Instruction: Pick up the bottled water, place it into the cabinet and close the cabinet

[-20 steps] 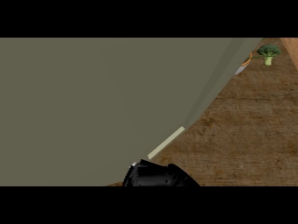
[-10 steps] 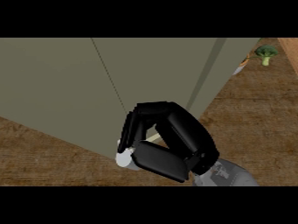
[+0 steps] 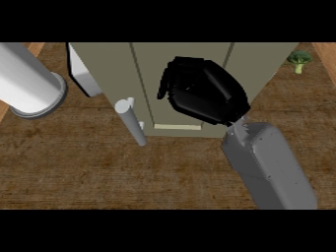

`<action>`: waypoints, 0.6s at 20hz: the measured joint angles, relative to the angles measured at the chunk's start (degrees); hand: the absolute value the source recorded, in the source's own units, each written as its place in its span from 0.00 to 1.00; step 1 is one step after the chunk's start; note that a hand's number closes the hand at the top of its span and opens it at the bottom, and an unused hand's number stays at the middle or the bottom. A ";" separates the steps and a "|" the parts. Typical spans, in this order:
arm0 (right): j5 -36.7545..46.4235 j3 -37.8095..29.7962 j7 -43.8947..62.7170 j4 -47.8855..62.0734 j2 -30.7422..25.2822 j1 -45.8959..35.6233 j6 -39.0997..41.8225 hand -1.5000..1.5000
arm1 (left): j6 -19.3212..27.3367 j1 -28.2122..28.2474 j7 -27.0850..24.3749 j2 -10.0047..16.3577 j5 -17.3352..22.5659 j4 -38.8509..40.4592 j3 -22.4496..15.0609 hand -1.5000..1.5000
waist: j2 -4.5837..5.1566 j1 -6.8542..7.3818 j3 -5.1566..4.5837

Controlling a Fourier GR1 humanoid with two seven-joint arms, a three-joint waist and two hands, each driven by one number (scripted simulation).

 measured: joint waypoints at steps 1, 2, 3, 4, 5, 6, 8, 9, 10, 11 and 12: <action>-0.28 -0.76 -0.15 1.35 -0.15 -0.84 1.04 1.00 | -0.32 -0.43 0.48 -0.02 0.16 0.79 0.50 0.00 | -0.01 -0.05 -0.02; -0.84 -1.34 0.37 2.41 -0.54 -1.67 2.25 1.00 | -0.08 -0.11 1.00 -0.45 0.34 -0.13 0.79 0.00 | -0.03 -0.03 -0.05; -1.36 -1.91 0.25 3.94 -0.83 -2.51 3.75 1.00 | -0.53 0.26 1.19 -0.95 0.37 -0.49 1.23 0.00 | -0.19 0.00 0.01; -1.77 -2.20 0.10 4.79 -1.10 -2.86 5.27 1.00 | -1.29 0.37 1.38 -0.98 0.95 0.10 2.12 0.00 | -0.34 -0.01 0.01; -1.51 -2.39 -0.91 6.15 -1.18 -3.35 6.60 1.00 | -1.89 0.32 1.84 -0.99 1.20 0.64 2.32 0.00 | -0.58 -0.08 0.08; -1.36 -2.51 -1.40 6.91 -1.05 -3.63 7.43 1.00 | -1.71 0.31 2.50 -0.99 1.95 0.35 2.63 0.00 | -0.74 -0.22 0.15; -1.07 -2.91 -2.90 8.90 -0.86 -4.33 9.26 1.00 | -1.93 0.09 3.38 -0.67 3.20 0.46 3.55 0.00 | -1.11 -0.35 0.27; -0.83 -3.01 -3.06 9.60 -0.73 -4.75 9.53 1.00 | -1.98 0.38 3.85 -0.67 3.82 0.31 3.97 0.00 | -1.20 -0.43 0.40; -1.09 -3.16 -2.54 10.20 -0.81 -5.33 10.09 1.00 | -2.94 0.00 3.81 -1.02 3.57 1.08 4.08 0.00 | -1.20 -0.53 0.50; -1.10 -3.33 -2.70 11.07 -0.85 -5.80 10.81 1.00 | -2.84 -0.29 4.18 -1.10 3.55 1.05 3.86 0.00 | -1.33 -0.60 0.59; -1.32 -3.54 -2.66 11.76 -0.96 -6.21 11.63 1.00 | -3.00 -0.36 4.50 -1.07 3.80 1.18 3.99 0.00 | -1.41 -0.61 0.64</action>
